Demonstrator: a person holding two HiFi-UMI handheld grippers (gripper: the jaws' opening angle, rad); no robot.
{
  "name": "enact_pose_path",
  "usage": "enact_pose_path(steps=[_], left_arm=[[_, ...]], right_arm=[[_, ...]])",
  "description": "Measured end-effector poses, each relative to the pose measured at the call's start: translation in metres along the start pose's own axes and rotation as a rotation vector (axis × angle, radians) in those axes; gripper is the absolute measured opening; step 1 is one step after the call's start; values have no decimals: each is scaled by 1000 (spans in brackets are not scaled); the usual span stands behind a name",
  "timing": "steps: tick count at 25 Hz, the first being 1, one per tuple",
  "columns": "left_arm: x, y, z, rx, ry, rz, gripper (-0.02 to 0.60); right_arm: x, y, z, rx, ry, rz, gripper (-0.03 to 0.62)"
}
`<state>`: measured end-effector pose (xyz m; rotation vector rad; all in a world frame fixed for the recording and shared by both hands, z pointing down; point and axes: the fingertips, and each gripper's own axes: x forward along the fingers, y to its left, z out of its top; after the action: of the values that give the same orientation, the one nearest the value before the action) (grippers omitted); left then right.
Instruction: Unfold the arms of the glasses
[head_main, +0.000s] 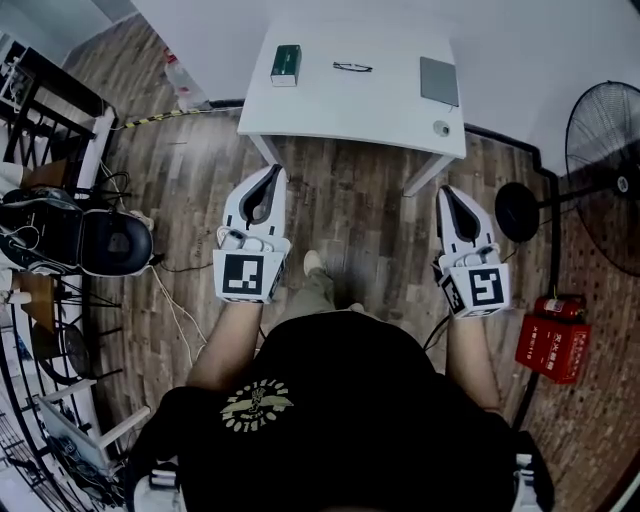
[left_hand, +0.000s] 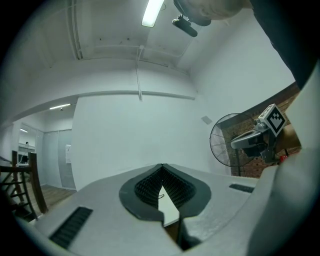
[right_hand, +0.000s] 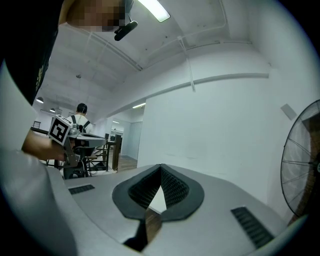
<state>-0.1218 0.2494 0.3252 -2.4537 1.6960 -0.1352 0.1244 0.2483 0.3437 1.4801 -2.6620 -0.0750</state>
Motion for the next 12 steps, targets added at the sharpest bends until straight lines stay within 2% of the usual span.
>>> enact_pose_path(steps=[12], left_arm=[[51, 34, -27, -1, 35, -40, 6]], right_arm=[[61, -12, -11, 11, 26, -11, 0]])
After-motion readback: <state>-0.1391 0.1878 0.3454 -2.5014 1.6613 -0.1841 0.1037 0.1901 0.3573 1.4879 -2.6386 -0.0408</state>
